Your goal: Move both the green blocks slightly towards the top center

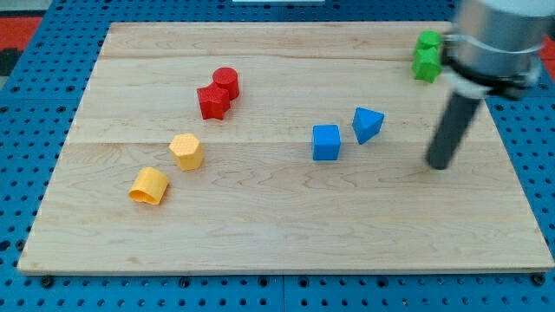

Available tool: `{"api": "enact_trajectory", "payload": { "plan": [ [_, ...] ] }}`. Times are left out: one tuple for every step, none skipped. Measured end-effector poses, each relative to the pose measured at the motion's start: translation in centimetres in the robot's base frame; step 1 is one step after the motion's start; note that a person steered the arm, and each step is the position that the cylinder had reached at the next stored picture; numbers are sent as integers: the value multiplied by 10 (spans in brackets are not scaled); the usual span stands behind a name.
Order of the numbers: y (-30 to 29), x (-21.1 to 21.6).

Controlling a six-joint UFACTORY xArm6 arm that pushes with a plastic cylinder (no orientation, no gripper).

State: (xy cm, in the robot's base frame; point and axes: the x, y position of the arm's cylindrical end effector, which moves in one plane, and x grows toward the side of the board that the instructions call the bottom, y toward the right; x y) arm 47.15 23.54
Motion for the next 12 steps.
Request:
{"api": "enact_trajectory", "payload": {
  "plan": [
    [42, -87],
    [108, -134],
    [87, -183],
    [28, -207],
    [20, -213],
    [-47, -240],
    [-76, -248],
    [18, -226],
    [77, -183],
    [5, -168],
    [-98, -221],
    [-104, -229]
  ]
}}
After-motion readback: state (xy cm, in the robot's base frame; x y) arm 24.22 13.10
